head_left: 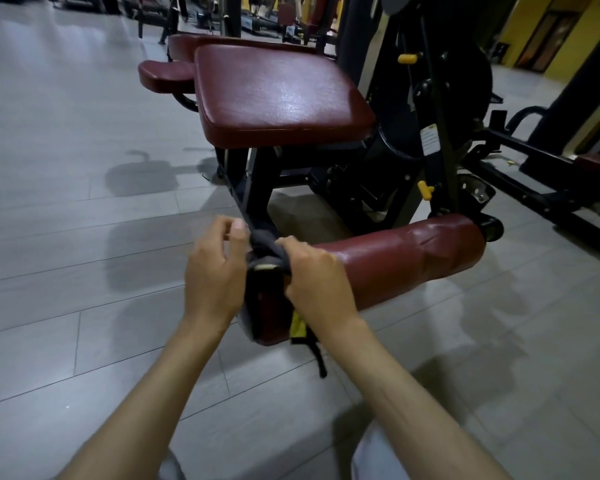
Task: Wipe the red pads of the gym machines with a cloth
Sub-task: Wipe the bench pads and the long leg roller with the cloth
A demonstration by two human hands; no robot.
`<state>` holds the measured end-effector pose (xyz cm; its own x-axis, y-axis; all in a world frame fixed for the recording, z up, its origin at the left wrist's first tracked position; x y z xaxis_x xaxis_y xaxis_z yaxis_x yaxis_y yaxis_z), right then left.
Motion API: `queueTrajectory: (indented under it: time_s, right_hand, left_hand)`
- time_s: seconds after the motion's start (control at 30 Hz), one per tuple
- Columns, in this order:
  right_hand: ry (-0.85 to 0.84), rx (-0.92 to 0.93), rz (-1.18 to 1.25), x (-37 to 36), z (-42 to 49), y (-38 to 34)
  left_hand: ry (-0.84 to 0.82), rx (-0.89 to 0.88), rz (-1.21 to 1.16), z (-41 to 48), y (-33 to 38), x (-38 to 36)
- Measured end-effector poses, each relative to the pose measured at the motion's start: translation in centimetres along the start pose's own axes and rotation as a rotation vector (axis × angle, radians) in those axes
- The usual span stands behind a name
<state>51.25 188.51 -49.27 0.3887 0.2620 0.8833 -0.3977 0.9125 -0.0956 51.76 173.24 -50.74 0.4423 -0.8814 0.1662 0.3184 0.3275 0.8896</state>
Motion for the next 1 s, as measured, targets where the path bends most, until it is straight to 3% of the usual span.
queueTrajectory:
  time_s: [0.2, 0.4, 0.47, 0.63, 0.73, 0.83, 1.0]
  right_hand:
    - [-0.033, -0.189, -0.195, 1.3, 1.9, 13.8]
    - [-0.036, -0.496, -0.264, 2.6, 1.8, 27.5]
    - [-0.006, -0.499, -0.242, 2.1, 1.8, 27.3]
    - [0.031, -0.258, -0.077, 0.3, 1.9, 21.7]
    - [0.078, -0.171, -0.138, 0.6, 2.2, 22.7]
    - [-0.007, -0.226, -0.332, 0.9, 3.0, 26.2]
    - [-0.031, -0.422, -0.408, 3.2, 4.9, 33.8]
  left_hand:
    - [-0.155, -0.017, 0.383, 0.2, 0.4, -5.3]
    - [-0.158, -0.006, 0.403, 0.4, -0.7, -5.7]
    - [-0.160, -0.018, 0.423, 0.5, -0.8, -5.9]
    - [-0.158, -0.025, 0.450, 0.6, -0.8, -6.2]
    - [-0.097, -0.025, 0.500, 0.4, -0.7, -5.7]
    - [-0.072, -0.006, 0.529, 0.3, -0.9, -5.3]
    - [-0.059, -0.006, 0.502, 0.3, -1.4, -5.2]
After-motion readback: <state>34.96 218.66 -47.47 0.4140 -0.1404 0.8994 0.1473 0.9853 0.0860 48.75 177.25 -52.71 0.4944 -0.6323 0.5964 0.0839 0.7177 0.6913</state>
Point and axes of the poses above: each hand's wrist, its own z-axis towards the middle knuckle, its own x-axis out of the back of the hand, y = z × x, the point moved 8 cm from there along z, towards the middle knuckle, and after that the axes turned 10 degrees about -z, right-handed, at the moved point
